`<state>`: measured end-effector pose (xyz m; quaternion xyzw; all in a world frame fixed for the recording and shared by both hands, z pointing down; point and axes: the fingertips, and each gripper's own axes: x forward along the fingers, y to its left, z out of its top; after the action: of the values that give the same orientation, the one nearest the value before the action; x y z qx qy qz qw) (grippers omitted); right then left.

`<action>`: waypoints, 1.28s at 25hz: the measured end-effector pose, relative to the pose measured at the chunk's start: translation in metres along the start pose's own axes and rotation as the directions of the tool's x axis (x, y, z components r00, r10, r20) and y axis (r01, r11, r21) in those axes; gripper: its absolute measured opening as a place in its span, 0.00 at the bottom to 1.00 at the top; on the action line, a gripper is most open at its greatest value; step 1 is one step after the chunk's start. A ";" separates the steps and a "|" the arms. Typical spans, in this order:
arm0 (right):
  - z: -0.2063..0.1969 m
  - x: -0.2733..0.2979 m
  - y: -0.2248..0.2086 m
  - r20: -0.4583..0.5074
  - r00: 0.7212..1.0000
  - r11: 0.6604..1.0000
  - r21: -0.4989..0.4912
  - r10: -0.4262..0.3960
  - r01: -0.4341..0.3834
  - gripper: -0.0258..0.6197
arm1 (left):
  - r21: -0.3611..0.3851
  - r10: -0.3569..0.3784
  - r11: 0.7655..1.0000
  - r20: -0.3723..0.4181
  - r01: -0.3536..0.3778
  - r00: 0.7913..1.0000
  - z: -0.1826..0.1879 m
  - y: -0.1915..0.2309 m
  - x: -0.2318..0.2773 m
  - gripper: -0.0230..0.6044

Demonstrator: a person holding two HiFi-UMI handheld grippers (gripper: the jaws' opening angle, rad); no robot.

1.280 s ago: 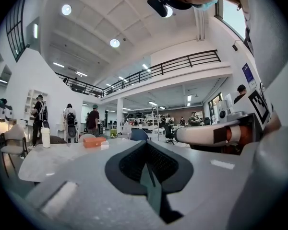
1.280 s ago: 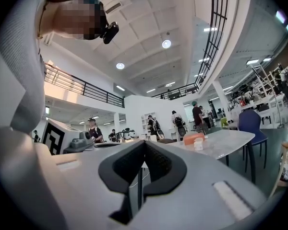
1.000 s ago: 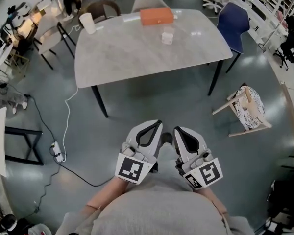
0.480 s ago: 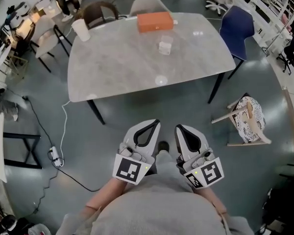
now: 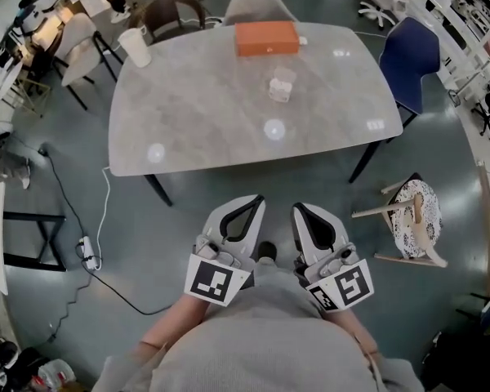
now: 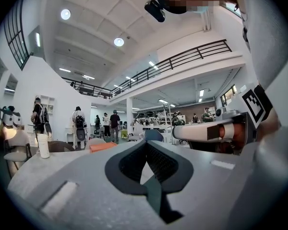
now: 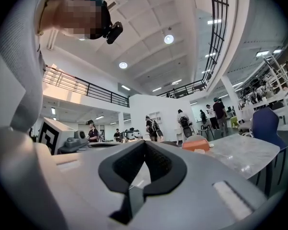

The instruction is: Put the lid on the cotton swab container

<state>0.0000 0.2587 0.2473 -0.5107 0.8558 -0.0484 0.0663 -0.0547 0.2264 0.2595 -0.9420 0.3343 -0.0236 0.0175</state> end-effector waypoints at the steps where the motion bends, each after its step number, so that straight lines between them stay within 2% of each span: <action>1: 0.001 0.003 -0.005 -0.002 1.000 1.000 -0.003 0.007 -0.007 0.04 | 0.001 0.005 1.000 -0.001 -0.005 1.000 0.000 0.002 0.006 0.03; 11: 0.006 0.028 -0.040 -0.015 0.999 0.999 -0.003 0.042 -0.042 0.04 | 0.014 0.041 0.999 0.002 -0.041 0.999 0.006 0.020 0.042 0.03; 19: 0.008 0.035 -0.034 -0.013 1.000 1.000 0.014 0.026 -0.026 0.04 | -0.018 0.026 1.000 -0.010 -0.026 1.000 0.004 0.029 0.039 0.03; 26: 0.007 0.035 -0.032 -0.010 1.000 1.000 0.020 0.023 -0.023 0.04 | 0.012 0.015 1.000 -0.009 -0.015 1.000 0.008 0.032 0.041 0.03; 32: 0.006 0.031 -0.036 -0.015 1.000 1.000 0.019 0.025 -0.025 0.04 | -0.027 0.030 0.999 -0.010 -0.030 1.000 0.006 0.030 0.044 0.03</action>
<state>0.0176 0.2146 0.2447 -0.4991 0.8620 -0.0594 0.0653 -0.0393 0.1753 0.2539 -0.9369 0.3488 -0.0231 0.0037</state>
